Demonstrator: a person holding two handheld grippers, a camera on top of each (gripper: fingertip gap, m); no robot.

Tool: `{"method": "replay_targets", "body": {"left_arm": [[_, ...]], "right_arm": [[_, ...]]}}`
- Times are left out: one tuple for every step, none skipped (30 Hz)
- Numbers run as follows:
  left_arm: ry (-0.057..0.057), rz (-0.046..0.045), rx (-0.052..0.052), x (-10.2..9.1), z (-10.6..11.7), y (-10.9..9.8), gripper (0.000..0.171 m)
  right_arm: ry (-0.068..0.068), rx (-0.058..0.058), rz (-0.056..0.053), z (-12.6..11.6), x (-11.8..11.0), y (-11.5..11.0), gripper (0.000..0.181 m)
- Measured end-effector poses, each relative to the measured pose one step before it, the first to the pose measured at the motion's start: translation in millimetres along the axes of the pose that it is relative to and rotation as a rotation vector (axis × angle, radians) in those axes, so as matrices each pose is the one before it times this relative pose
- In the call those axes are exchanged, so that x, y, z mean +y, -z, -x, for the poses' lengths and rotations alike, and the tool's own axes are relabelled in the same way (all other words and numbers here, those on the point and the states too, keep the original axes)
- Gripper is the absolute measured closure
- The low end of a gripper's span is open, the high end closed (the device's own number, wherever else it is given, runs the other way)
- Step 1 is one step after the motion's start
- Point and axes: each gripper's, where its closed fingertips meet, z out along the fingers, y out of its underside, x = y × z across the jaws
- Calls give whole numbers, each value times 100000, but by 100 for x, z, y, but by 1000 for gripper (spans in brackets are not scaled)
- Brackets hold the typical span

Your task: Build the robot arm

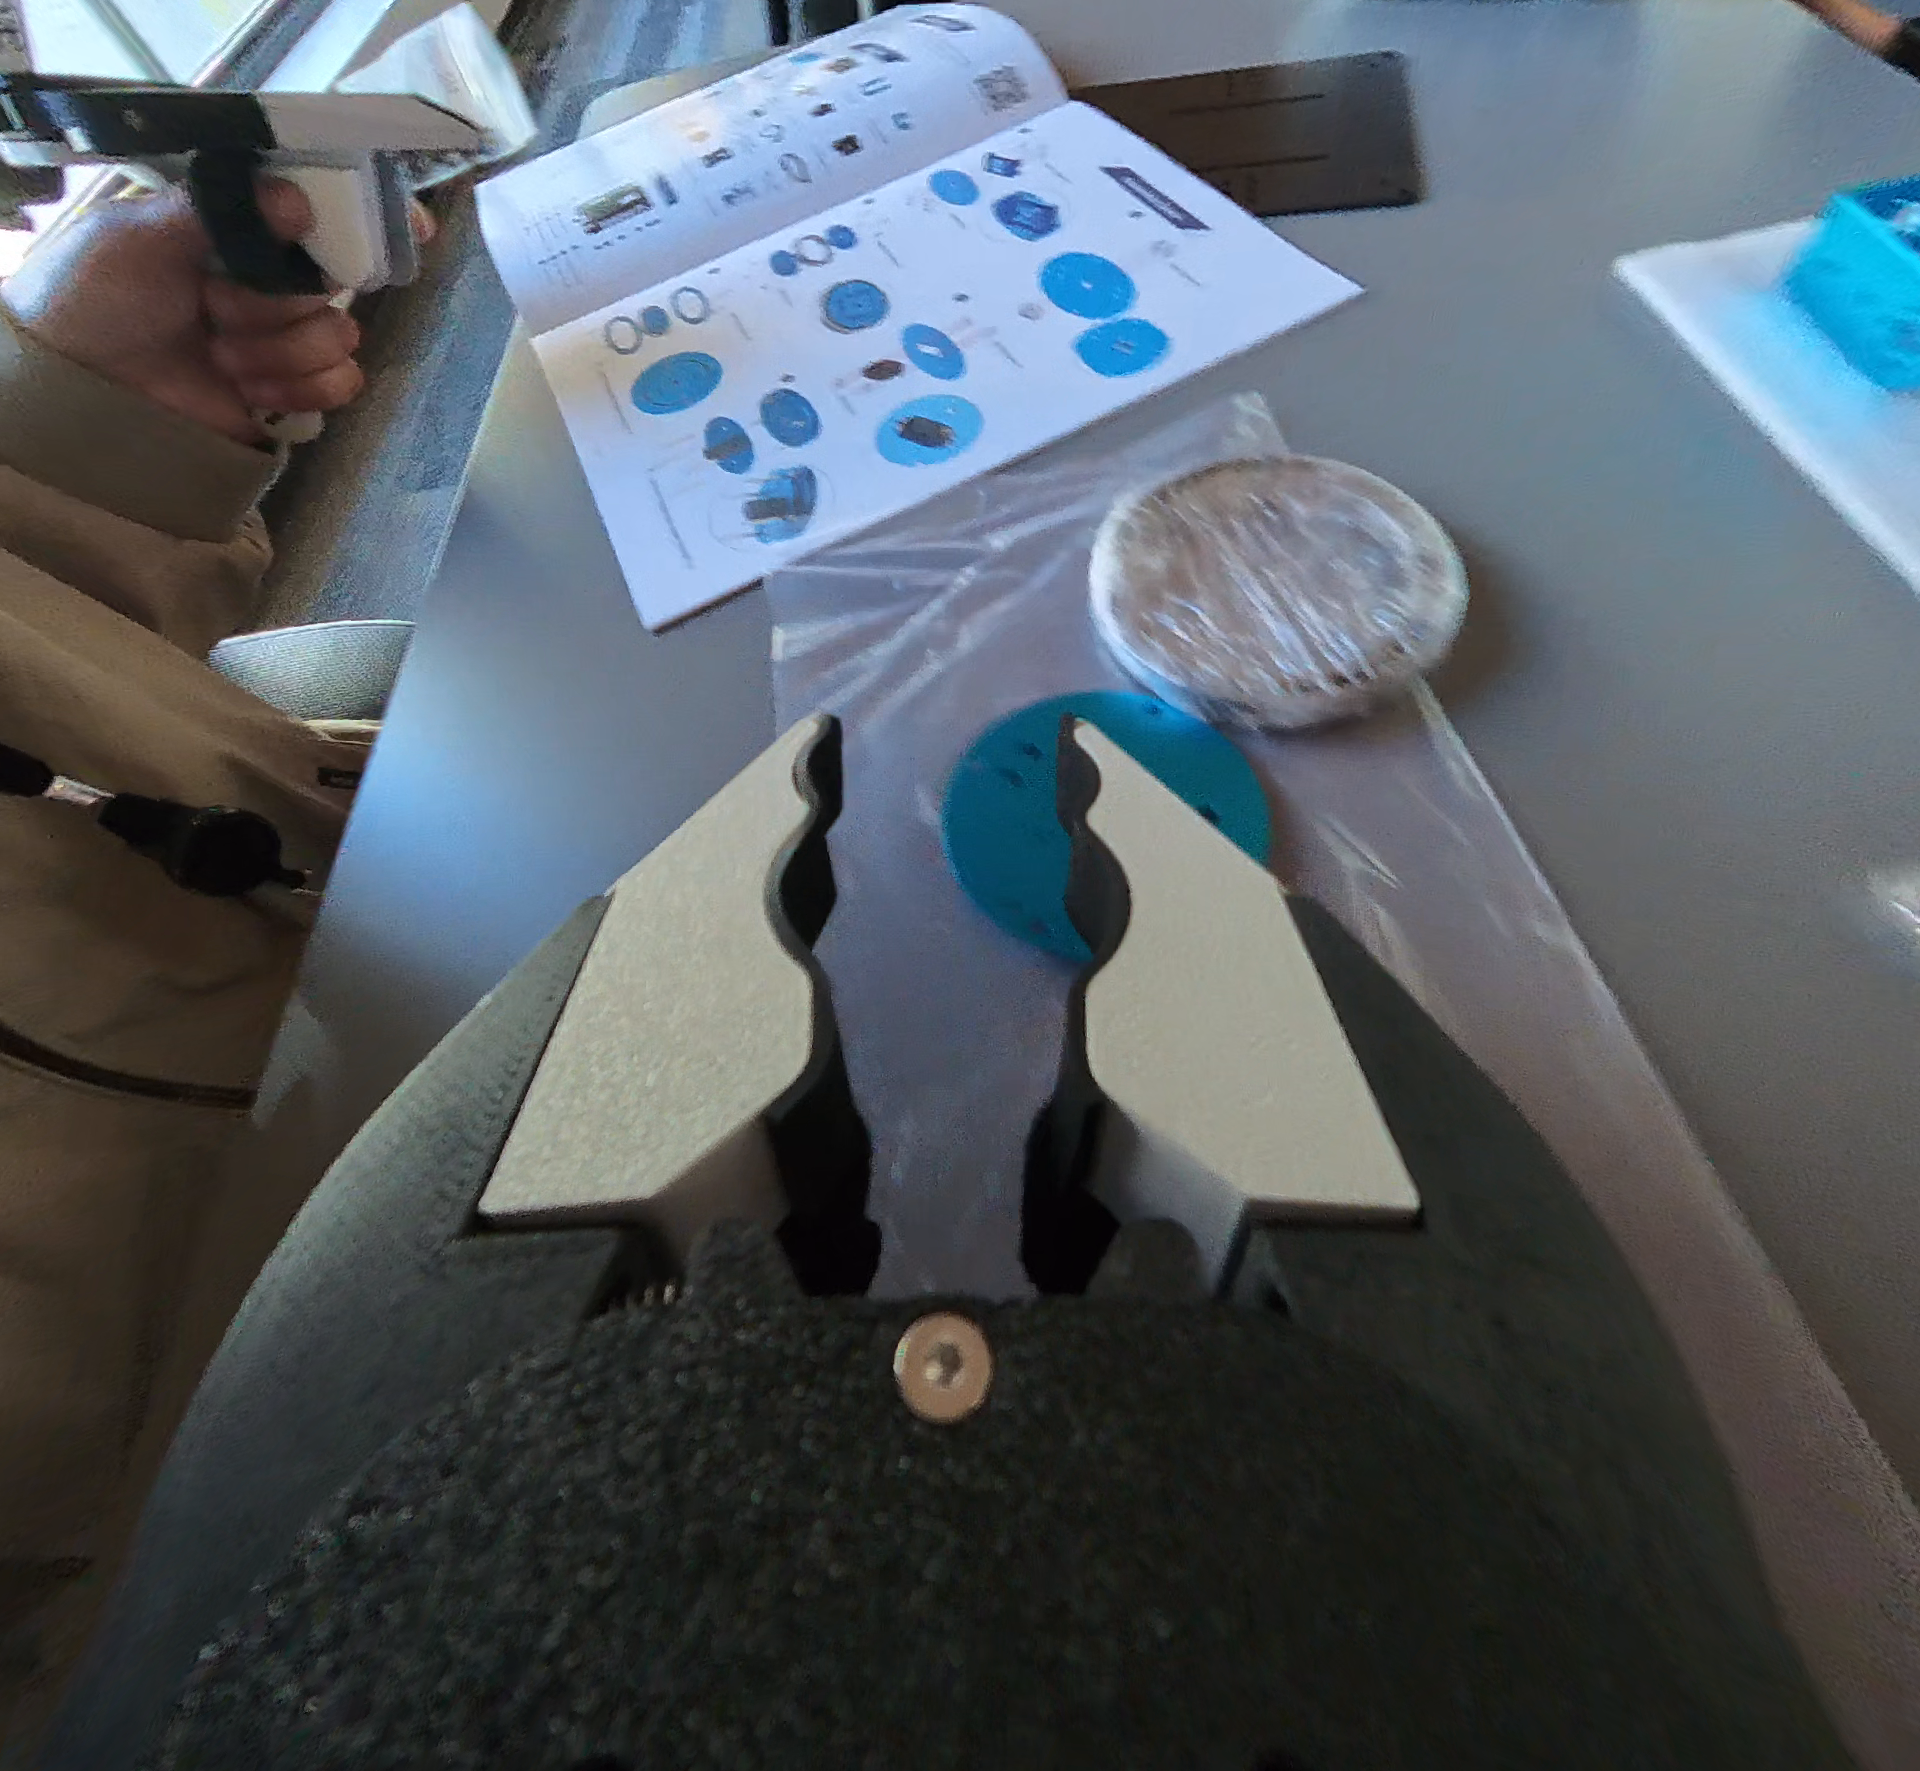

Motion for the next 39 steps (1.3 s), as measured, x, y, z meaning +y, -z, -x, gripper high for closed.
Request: {"method": "replay_targets", "body": {"left_arm": [[964,164,1174,64,10,1,167],[790,285,981,94,-17,-65,167],[565,-168,841,22,-76,-120,167],[453,-100,1938,-3,-330,-210,167],[295,214,3782,-5,-741,-394,167],[415,287,6244,-58,-1268,-647,167],[1383,-153,8199,-165,-1699,-969,167],[2736,-810,10628,-292,-2148,-1287,167],[3175,-1011,12595,-306,-2428,-1608,167],[2578,-1543,12731,-337,-2338,-1850,167],[2175,-2074,11320,-296,-1929,-1990,167],[2468,-2123,9739,-172,-1488,-1997,167],[3490,-1955,7972,-34,-1055,-1918,167],[3519,-1820,6370,96,-705,-1783,166],[2827,-1841,5143,207,-450,-1597,167],[2379,-2237,3432,240,-153,-1388,167],[2451,-2169,2524,277,16,-1190,167],[2907,-2117,2926,263,-47,-1016,167],[2599,-1961,1708,243,86,-816,167],[884,-1406,581,304,178,-659,167],[-79,-130,342,454,148,-532,167],[312,-282,-110,395,168,-406,167],[1451,-949,377,282,70,-296,167],[1933,-147,355,365,66,-205,167],[724,450,-1062,401,252,-117,167],[-232,308,-716,307,167,-16,167],[62,195,-230,192,62,48,167],[353,-675,-852,-29,129,100,167],[49,-832,-521,-116,66,111,167],[-123,-218,-327,-81,31,85,167],[-148,-518,-987,-125,117,75,167],[392,-548,-654,-99,96,63,167],[1352,33,-11,-4,56,15,167],[1654,-259,-408,-21,143,20,167],[1230,-657,-335,-58,126,47,167],[775,-429,-211,-22,102,26,167],[-17,32,19,75,23,13,167],[-927,405,-91,135,-15,-2,167],[-1201,510,-123,195,-21,-10,167]], "right_arm": [[1252,-2433,102,1026,-352,-972,141],[713,-1626,-37,760,-308,-910,141],[453,-1057,5,534,-222,-788,141],[14,-1557,-104,494,-187,-649,141],[-299,-1970,-346,479,-208,-519,141],[-479,-2119,-1503,498,-417,-425,141],[-717,-3058,-3433,668,-794,-392,141],[-1379,-5370,-4600,1045,-1166,-389,139],[-2966,-7940,-4930,1399,-1380,-353,138],[-4112,-7698,-3500,1296,-1312,-254,137],[-3831,-6997,-2569,1134,-1257,-78,137],[-3238,-4349,-1877,741,-1265,161,138],[-1890,-331,-368,144,-1157,370,140],[-622,527,-238,52,-1214,554,140],[-228,-878,-1639,325,-1317,627,142],[92,-77,-2051,295,-1094,623,144],[971,697,-1608,198,-733,594,147],[1110,1542,-756,43,-298,545,152],[737,2566,-368,-186,-46,553,156],[-50,992,-3383,-17,-337,640,160],[-1280,-616,-5379,147,-543,653,165],[-1279,-231,-4130,20,-401,613,175],[-50,1908,-1405,-302,51,446,181],[1541,2727,1925,-455,616,193,181],[875,1053,942,-198,469,129,181],[-775,999,-1130,-216,134,153,177],[-1195,294,-783,-160,90,182,171],[-557,984,-186,-256,128,166,165],[773,1860,-373,-345,131,164,160],[1637,1671,-1060,-238,25,178,156],[1950,-55,-250,75,138,94,154],[1417,-1427,498,328,219,-33,152],[1530,-1701,158,447,153,-194,148],[2625,-339,1033,299,267,-291,145],[4363,1426,1556,44,306,-285,145],[5477,1789,244,3,135,-202,145],[3726,3391,8,-331,77,-95,146],[1373,2895,-289,-404,-40,31,154],[-147,79,-1459,-66,-222,121,162]]}}
